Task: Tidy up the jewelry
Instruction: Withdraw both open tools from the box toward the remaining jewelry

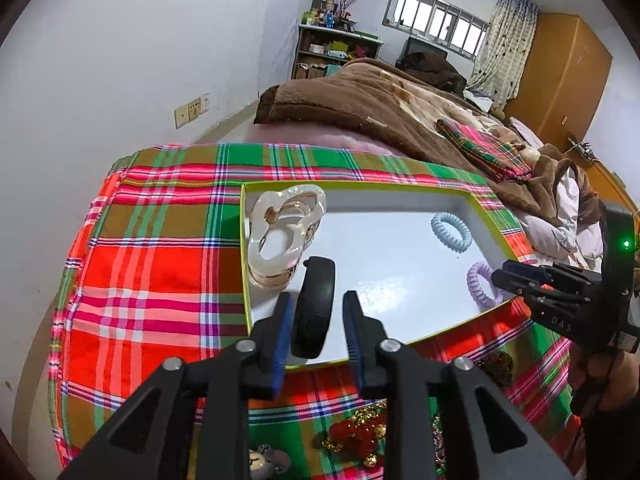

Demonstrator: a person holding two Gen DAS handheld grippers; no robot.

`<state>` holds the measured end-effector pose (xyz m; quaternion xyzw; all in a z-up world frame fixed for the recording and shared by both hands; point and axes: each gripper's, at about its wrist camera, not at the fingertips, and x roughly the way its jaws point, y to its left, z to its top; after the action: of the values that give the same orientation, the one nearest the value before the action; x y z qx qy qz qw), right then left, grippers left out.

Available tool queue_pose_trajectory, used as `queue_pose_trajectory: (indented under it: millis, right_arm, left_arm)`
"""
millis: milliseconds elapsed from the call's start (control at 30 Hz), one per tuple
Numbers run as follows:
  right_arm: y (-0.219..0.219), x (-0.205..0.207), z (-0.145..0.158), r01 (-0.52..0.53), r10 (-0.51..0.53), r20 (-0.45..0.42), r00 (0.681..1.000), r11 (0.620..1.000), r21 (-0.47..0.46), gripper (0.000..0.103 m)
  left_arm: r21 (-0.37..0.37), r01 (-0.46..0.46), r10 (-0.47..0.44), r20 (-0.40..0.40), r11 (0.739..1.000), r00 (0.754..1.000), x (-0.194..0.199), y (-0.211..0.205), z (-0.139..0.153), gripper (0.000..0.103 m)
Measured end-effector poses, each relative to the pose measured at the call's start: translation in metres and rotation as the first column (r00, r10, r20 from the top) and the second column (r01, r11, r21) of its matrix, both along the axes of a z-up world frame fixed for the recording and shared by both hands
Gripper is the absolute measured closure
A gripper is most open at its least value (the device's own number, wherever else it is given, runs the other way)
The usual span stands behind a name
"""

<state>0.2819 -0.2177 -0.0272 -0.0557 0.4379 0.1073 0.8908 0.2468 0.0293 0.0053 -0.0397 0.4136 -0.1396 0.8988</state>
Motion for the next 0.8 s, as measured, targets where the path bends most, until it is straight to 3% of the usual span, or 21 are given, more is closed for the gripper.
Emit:
queue_pose_trajectory:
  millis: [233, 467, 800]
  right_arm:
    - [-0.003, -0.024, 0.018, 0.001, -0.002, 0.039, 0.999, 1.000, 0.028, 0.068]
    - [-0.001, -0.067, 0.030, -0.016, 0.013, 0.058, 0.998, 0.999, 0.050, 0.068]
    - [0.001, -0.132, 0.045, -0.043, 0.037, 0.085, 0.996, 0.996, 0.076, 0.068]
  left_arm:
    - [-0.007, -0.026, 0.026, 0.027, 1.000, 0.999, -0.019, 0.005, 0.014, 0.073]
    - [0.028, -0.076, 0.074, 0.060, 0.997, 0.995, -0.059, 0.005, 0.026, 0.073]
    - [0.011, -0.131, 0.131, 0.054, 0.991, 0.990, -0.118, 0.004, 0.030, 0.073]
